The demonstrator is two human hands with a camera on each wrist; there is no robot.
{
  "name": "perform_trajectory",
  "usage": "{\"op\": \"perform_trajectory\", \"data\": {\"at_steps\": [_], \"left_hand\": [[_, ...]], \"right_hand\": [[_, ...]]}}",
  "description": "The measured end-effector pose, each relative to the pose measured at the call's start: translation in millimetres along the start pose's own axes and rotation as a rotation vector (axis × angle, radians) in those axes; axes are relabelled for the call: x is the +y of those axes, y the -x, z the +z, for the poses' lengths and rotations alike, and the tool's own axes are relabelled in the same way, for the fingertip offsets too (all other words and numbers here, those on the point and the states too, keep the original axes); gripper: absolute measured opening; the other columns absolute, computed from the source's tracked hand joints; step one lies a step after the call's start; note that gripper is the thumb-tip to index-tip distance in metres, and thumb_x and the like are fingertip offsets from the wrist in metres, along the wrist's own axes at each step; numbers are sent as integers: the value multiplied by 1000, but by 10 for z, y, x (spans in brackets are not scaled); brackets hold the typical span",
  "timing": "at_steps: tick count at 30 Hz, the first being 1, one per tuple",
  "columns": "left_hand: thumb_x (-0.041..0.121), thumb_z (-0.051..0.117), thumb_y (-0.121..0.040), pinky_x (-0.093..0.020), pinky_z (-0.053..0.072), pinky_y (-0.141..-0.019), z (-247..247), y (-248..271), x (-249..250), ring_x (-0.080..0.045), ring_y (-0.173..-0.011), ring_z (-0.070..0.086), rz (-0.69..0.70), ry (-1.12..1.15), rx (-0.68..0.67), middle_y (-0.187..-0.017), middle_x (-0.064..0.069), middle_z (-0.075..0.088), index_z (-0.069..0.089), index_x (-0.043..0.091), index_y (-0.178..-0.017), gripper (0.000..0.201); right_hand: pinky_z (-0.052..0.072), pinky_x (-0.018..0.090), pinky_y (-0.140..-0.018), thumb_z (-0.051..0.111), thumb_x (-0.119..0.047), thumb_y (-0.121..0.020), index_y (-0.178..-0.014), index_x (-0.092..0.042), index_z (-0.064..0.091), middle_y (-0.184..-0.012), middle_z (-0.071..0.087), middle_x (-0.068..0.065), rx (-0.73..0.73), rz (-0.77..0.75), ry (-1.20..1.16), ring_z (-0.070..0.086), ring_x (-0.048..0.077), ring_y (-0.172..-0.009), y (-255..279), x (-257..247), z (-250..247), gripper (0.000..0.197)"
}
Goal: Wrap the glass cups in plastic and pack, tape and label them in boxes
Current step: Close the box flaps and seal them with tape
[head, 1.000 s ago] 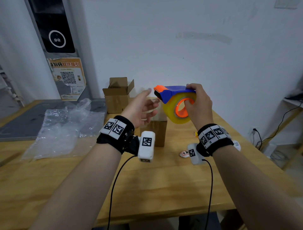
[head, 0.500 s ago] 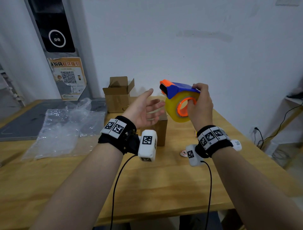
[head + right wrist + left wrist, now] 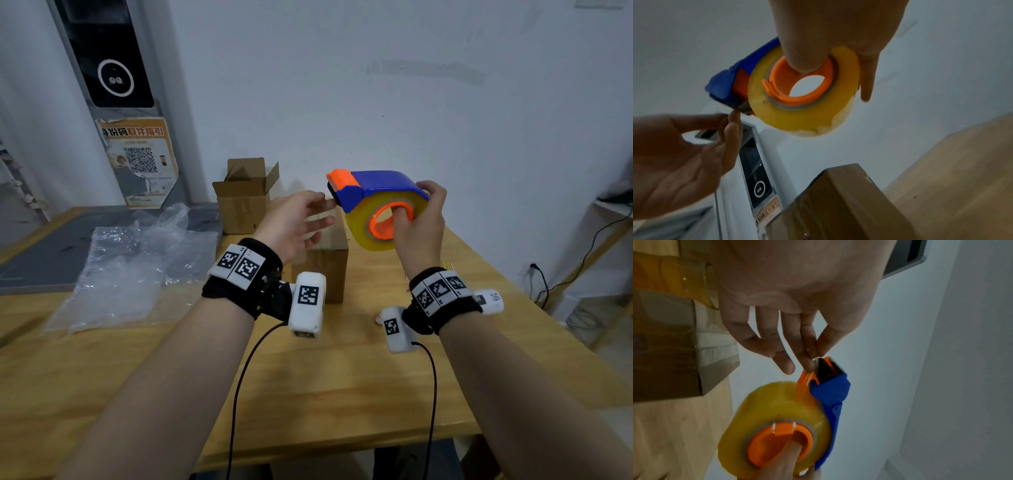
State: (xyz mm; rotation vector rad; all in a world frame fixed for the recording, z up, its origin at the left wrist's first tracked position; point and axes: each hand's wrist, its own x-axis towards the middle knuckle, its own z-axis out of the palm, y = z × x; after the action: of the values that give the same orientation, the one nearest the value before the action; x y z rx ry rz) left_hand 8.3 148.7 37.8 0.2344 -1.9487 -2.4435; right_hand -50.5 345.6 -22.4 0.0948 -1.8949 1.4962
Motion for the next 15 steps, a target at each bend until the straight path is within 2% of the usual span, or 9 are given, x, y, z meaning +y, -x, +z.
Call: {"op": "perform_trajectory", "data": {"at_steps": [2, 4, 7, 10, 12, 15], "left_hand": [[22, 59, -101, -32, 48, -76, -26, -14, 37, -16, -85, 73, 32, -33, 11, -94, 4, 80, 66, 16, -95, 11], [22, 59, -99, -34, 48, -78, -55, -39, 75, -17, -83, 73, 60, -48, 31, -92, 3, 80, 67, 15, -97, 10], [23, 59, -98, -35, 48, -77, -88, -67, 108, -18, -78, 71, 69, -84, 60, -86, 2, 78, 66, 14, -98, 11], [28, 61, -99, -34, 49, -75, -134, -102, 73, -20, -83, 71, 9, -128, 45, -89, 1, 76, 64, 16, -95, 13], [32, 62, -100, -32, 49, -71, -179, -131, 25, -20, -85, 70, -52, -150, 10, -93, 0, 73, 63, 18, -96, 15], [35, 62, -102, -30, 49, -66, -249, -169, -52, -19, -82, 70, -154, -125, -38, -90, 1, 74, 64, 18, -98, 18]], "right_hand": [[44, 9, -60, 59, -11, -95, -135, -24, 46, -101, 66, -2, 7, 55, -78, 62, 1, -78, 6, 41, 12, 44], [46, 10, -64, 66, -12, -94, -135, -25, 47, -97, 65, -8, -2, 75, -131, 62, -6, -76, 6, 86, 24, 47], [53, 19, -75, 73, -12, -90, -135, -30, 49, -106, 67, 1, -37, 119, -191, 67, 3, -86, -7, 113, 57, 54], [56, 25, -81, 74, -5, -85, -135, -34, 51, -116, 65, 4, -67, 130, -188, 68, 11, -96, -23, 127, 72, 62], [54, 21, -81, 72, -1, -85, -138, -31, 53, -122, 63, 1, -82, 120, -156, 65, 9, -101, -45, 141, 73, 64], [51, 22, -94, 67, 3, -85, -141, -22, 60, -131, 65, -3, -75, 81, -83, 61, 11, -117, -67, 176, 87, 61]]}}
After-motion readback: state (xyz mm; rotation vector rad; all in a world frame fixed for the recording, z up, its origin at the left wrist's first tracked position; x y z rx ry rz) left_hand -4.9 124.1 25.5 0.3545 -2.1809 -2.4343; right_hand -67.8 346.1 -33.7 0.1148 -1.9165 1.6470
